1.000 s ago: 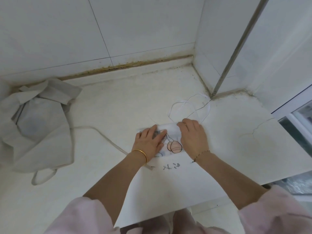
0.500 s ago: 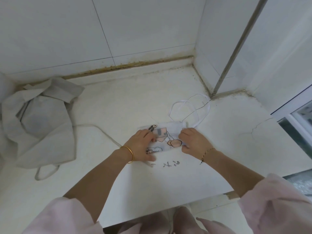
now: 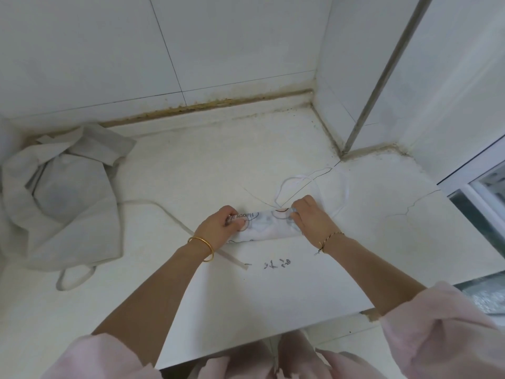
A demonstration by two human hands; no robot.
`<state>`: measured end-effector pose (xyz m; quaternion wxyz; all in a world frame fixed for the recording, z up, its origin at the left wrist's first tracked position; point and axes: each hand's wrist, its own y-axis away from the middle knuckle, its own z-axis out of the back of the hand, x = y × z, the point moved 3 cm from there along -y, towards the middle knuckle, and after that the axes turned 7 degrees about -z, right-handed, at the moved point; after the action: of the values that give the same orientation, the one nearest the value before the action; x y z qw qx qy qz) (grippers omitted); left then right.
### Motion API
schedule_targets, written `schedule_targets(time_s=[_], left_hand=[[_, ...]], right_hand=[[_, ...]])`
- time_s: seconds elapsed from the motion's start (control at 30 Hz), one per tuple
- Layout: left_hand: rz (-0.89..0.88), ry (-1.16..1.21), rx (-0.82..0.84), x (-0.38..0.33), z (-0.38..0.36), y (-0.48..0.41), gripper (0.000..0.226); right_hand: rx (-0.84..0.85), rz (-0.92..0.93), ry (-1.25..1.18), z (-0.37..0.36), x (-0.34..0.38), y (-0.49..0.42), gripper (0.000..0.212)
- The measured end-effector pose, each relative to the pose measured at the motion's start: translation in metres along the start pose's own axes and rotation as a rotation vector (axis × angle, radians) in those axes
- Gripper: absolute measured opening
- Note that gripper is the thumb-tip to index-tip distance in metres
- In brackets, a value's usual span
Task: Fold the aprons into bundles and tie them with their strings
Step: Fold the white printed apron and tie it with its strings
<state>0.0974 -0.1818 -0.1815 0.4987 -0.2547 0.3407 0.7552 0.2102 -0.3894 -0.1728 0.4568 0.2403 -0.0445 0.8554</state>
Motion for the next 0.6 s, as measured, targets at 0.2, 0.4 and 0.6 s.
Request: schedule_targets(time_s=[0.2,0.4,0.6], left_hand=[[0.187,-0.202,0.092,-0.018,0.0,-0.014,0.037],[-0.01,-0.67,0.202,-0.073,-0.023,-0.04,0.037],[0.073,-0.636,0.368,-0.082,-0.046,-0.04,0.045]], right_hand=[[0.152,-0.279,0.093,-0.003,0.006,-0.013,0.029],[0.176,-0.352,0.187,-0.015,0.014,-0.022,0.033],[0.106,-0.424,-0.018,-0.012,0.01,-0.019,0.016]])
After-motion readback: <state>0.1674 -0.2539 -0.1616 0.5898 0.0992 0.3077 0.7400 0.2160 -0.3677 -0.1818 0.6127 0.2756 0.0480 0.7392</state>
